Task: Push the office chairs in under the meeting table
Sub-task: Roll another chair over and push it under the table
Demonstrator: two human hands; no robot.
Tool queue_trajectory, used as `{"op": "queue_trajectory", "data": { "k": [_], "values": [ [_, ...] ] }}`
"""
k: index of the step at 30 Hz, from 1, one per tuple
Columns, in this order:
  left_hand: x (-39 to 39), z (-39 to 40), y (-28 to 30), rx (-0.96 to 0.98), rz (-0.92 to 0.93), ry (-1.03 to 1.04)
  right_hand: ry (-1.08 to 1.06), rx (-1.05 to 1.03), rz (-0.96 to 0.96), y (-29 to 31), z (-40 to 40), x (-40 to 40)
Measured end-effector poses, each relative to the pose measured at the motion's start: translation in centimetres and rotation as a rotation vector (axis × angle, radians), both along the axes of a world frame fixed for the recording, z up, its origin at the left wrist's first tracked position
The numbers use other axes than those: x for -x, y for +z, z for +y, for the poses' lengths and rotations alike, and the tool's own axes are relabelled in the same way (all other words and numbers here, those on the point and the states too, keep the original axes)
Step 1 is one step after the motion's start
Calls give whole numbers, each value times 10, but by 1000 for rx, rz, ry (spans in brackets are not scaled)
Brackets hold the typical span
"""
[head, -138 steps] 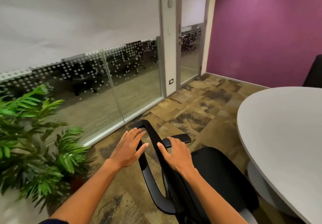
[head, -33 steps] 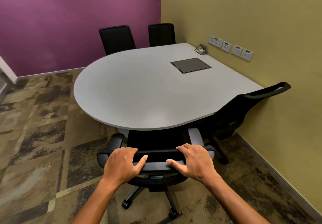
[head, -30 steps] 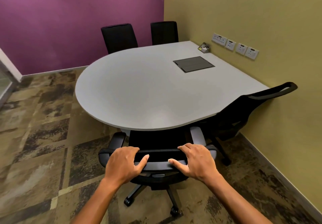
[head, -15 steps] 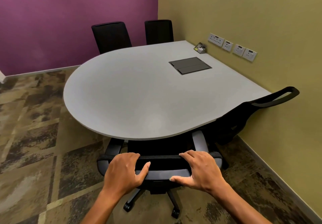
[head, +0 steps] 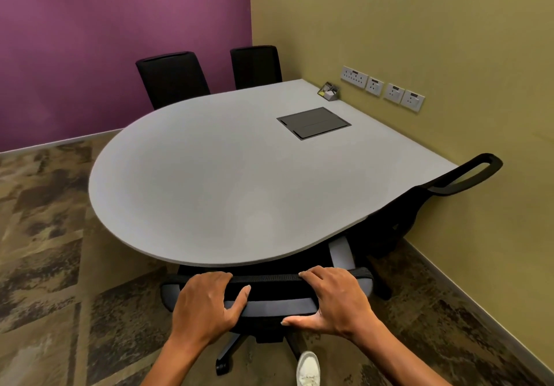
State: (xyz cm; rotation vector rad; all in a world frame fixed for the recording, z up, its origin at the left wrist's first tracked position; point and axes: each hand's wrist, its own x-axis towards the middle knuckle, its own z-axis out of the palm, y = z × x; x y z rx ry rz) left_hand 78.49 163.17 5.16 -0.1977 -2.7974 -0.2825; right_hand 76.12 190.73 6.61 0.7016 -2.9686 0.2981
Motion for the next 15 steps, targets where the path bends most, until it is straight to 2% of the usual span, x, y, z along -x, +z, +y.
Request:
{"op": "queue_trajectory", "data": {
  "k": [7,15],
  "values": [
    [45,-3,6,-7,-61,25,-10,-23,35,2,-11,45],
    [79,46,12,44,-120,73,59,-143,16,7,36,121]
  ]
}}
